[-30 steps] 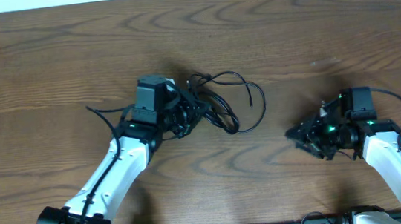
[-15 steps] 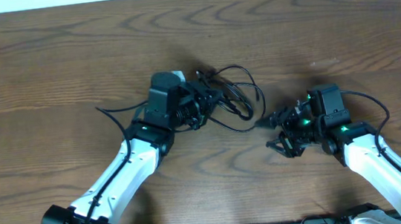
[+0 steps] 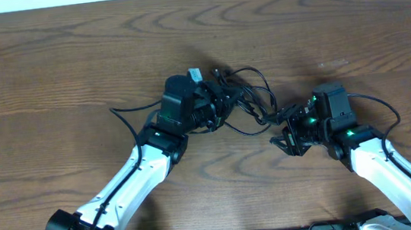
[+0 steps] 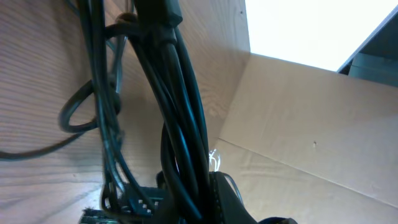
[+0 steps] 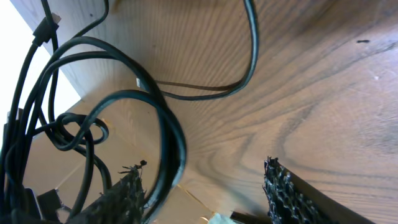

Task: Untangle cables

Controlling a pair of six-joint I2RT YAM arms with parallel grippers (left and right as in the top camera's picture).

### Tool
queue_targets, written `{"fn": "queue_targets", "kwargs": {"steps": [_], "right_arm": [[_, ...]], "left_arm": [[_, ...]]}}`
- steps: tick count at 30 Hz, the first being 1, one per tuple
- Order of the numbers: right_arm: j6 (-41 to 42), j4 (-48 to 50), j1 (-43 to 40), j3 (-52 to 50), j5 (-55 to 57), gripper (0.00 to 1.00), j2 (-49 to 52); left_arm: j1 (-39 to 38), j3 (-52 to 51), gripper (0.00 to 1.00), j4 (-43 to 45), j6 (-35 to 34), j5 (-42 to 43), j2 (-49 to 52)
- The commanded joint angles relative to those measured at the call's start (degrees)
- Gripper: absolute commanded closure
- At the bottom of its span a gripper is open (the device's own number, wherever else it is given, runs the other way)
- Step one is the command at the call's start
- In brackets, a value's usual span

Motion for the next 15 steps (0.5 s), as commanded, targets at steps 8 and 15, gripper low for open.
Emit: {"fn": "queue_targets", "kwargs": {"steps": [8,15], "right_arm": [[3.9,2.6,1.5,0.1,0.0,0.41,0.2],[5.1,4.6,1.5,0.1,0.0,0.59,0.2]], "left_arm": [[-4.5,1.1,0.92,2.4,-3.5,-0.1,-1.1],[-5.6,1.1,0.92,5.6,-5.8,0.3,-1.1]]}}
